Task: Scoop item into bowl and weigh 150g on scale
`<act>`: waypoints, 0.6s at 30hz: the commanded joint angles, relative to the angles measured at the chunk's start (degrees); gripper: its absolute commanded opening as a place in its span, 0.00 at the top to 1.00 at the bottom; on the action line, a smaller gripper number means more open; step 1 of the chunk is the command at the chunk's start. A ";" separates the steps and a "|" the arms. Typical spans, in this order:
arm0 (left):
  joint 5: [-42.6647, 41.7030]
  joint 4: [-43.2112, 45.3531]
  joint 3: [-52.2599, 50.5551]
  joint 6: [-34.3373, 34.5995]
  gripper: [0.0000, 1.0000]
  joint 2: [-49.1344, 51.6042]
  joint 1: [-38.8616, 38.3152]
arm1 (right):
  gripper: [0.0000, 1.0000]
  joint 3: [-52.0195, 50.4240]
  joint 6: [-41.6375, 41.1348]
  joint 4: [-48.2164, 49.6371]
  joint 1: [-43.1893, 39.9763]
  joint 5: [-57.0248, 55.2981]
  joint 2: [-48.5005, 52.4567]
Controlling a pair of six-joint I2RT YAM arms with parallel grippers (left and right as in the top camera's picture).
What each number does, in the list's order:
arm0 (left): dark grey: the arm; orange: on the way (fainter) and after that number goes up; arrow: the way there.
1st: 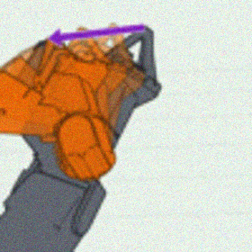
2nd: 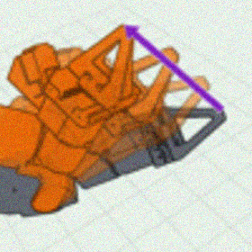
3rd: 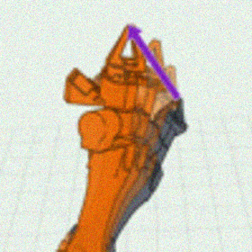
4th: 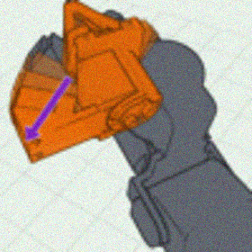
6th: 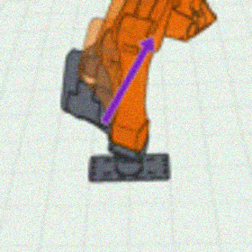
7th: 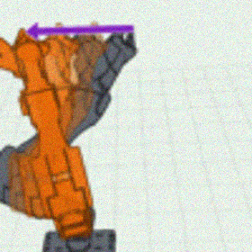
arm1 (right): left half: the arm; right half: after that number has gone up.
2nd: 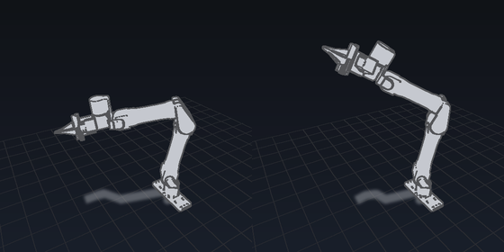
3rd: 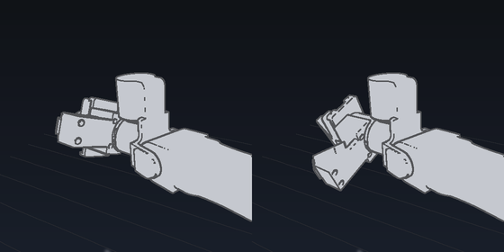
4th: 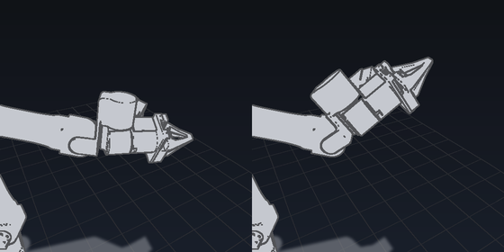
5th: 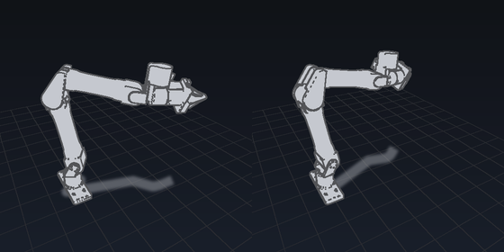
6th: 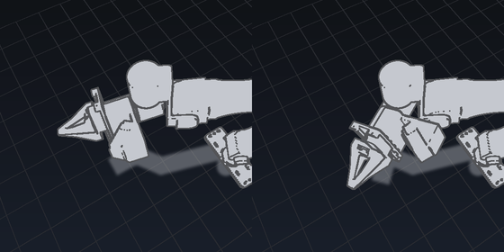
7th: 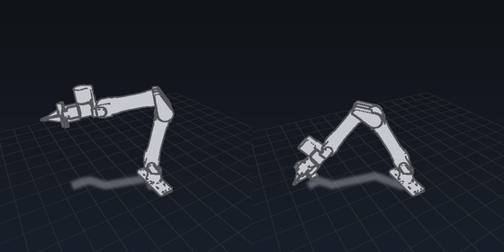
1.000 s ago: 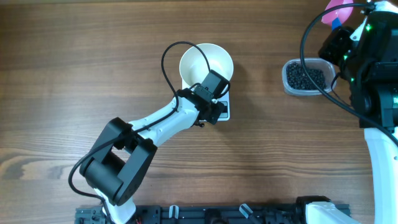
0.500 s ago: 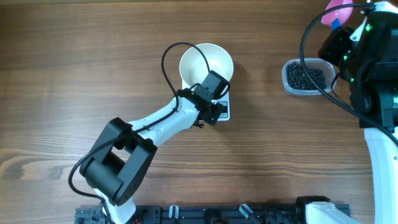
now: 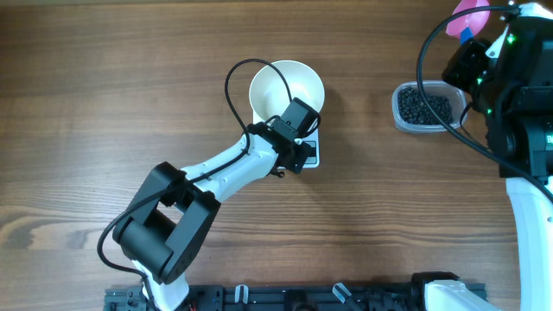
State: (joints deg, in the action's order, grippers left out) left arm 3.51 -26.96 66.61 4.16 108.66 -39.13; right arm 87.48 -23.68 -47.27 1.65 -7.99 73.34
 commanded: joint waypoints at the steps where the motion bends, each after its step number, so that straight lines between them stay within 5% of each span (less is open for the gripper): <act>1: -0.66 -0.20 -1.05 0.79 0.96 4.00 -0.42 | 0.96 1.05 1.01 -0.15 -0.13 -1.05 0.39; 18: -0.68 0.42 -1.05 0.79 0.96 5.31 -0.39 | 0.96 1.05 1.01 -0.13 -0.13 -1.05 0.39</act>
State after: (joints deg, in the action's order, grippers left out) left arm 3.53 -26.63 66.76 4.16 108.95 -39.29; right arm 87.48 -23.68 -47.53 1.65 -7.99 73.34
